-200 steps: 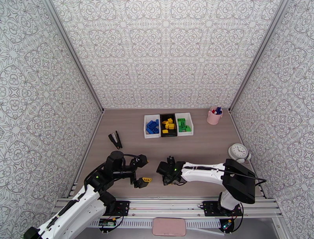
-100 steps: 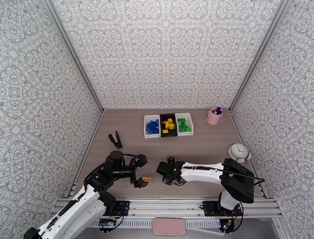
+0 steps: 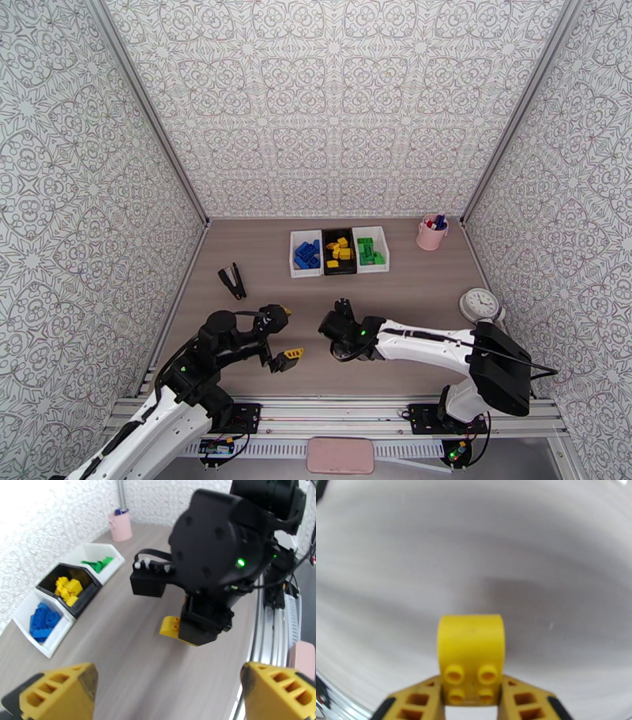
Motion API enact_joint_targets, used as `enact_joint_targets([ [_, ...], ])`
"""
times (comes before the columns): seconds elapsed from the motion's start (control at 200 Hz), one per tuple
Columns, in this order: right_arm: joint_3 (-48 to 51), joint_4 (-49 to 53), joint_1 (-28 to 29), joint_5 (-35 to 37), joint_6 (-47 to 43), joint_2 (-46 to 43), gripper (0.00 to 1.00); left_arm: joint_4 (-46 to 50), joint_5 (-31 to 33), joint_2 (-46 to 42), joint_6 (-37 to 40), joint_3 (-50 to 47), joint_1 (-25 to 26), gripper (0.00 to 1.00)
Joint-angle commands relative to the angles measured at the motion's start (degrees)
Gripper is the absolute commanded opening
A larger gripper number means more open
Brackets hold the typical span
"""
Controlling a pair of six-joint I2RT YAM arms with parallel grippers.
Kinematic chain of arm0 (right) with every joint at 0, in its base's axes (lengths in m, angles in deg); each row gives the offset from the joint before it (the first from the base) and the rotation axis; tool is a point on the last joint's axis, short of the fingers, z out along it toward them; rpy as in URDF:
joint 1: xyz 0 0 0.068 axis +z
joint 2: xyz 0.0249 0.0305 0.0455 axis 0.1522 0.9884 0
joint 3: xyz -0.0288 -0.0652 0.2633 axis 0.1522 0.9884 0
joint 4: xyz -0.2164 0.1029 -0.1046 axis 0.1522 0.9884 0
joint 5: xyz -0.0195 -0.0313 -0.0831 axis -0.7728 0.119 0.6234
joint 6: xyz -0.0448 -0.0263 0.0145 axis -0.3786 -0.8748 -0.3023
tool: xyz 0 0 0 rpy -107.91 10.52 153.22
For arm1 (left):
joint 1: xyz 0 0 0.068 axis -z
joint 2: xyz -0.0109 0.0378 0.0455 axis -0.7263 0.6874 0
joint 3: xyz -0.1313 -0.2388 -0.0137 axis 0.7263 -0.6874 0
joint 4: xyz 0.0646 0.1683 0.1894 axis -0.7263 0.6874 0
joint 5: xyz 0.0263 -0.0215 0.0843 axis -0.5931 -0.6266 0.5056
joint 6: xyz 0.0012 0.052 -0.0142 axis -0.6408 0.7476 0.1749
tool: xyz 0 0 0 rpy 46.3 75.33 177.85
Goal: Sort the legos into containers by color
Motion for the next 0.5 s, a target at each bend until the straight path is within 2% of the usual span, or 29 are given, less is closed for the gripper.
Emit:
enact_joint_targets([
  [0.0, -3.25, -5.87, -4.54, 3.38, -8.69, -0.85, 0.32, -6.15, 9.76, -1.30, -6.07, -2.25, 2.29, 1.00],
  [0.07, -4.96, -8.73, -7.92, 2.52, -12.28, 0.04, 0.32, -9.81, 15.28, -1.79, -7.74, -3.92, 4.28, 1.00],
  [0.205, -10.13, -13.60, -13.93, 0.74, -17.97, 4.24, 0.32, -19.42, 22.02, -0.46, -11.24, -8.54, 7.00, 1.00],
  [0.495, -27.03, -18.36, -23.90, -3.27, -25.64, 21.25, 0.32, -27.14, 24.38, 7.12, -12.83, -9.54, 8.23, 1.00],
])
